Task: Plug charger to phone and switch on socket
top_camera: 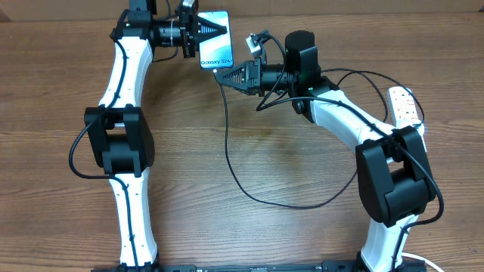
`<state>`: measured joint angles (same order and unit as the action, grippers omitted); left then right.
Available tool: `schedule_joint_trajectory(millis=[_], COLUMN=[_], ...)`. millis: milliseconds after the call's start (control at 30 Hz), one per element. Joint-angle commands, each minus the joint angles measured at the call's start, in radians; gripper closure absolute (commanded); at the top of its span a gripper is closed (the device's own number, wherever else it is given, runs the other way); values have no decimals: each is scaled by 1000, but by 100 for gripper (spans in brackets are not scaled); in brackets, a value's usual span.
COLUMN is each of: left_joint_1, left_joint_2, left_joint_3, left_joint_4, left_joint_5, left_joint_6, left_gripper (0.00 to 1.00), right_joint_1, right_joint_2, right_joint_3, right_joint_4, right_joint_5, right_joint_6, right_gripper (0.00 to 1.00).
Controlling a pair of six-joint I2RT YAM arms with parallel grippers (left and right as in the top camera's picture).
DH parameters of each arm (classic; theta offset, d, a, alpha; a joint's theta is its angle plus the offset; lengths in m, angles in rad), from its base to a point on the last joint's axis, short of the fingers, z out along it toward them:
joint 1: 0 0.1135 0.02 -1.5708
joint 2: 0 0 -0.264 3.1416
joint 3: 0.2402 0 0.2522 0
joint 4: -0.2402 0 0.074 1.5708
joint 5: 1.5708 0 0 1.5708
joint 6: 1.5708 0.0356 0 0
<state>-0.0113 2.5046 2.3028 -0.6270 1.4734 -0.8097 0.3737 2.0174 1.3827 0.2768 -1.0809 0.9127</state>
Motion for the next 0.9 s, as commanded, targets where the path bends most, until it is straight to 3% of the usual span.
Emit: schedule_joint_trajectory(millis=[0,867], left_joint_1=[11,11], left_joint_2=[-25,-25], left_joint_3=[16,16], left_joint_4=[7,8], left_joint_5=[39,46], left_joint_6=[1,2], left_gripper=[96,96], right_joint_1=[-5,-5], right_joint_2=[-29,-29], right_joint_3=[-2,-1], right_joint_4=[11,15], right_joint_5=[-37,51], right_joint_6=[0,34], right_gripper=[96,96])
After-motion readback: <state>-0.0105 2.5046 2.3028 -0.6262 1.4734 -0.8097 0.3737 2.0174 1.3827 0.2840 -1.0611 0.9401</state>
